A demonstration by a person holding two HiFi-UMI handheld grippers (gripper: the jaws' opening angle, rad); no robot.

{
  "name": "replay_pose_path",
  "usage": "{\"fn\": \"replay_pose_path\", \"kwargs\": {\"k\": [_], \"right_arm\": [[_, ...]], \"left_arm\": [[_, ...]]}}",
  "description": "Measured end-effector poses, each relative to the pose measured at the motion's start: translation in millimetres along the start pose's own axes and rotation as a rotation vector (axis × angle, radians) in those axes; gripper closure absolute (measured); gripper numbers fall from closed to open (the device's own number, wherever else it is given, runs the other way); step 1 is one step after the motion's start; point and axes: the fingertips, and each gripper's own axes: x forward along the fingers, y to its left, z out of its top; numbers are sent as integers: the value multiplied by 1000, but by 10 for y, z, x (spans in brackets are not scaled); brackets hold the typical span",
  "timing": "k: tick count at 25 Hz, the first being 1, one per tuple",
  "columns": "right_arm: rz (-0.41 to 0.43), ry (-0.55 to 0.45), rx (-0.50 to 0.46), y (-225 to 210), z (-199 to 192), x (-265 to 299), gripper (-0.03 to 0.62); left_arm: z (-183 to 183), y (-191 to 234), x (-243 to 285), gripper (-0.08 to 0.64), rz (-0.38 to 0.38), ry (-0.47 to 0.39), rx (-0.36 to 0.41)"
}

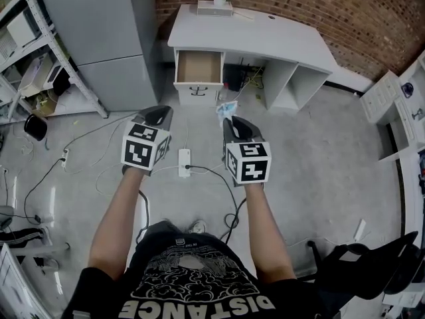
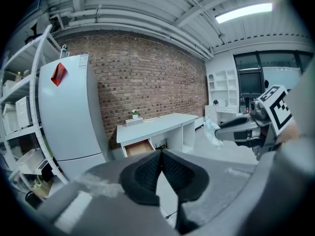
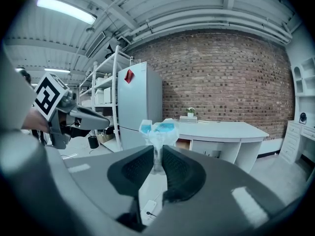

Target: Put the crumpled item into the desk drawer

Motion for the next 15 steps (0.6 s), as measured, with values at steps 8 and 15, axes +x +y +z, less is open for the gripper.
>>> {"fn": "replay_pose_path", "kwargs": {"k": [8, 15], "right_arm": [[10, 1, -6, 18, 28, 127, 535], [6, 5, -13, -37, 129, 468, 535]], "left_arm": [[-19, 116, 44, 560, 12, -2, -6], [61, 327, 309, 560, -2, -7, 3]]}}
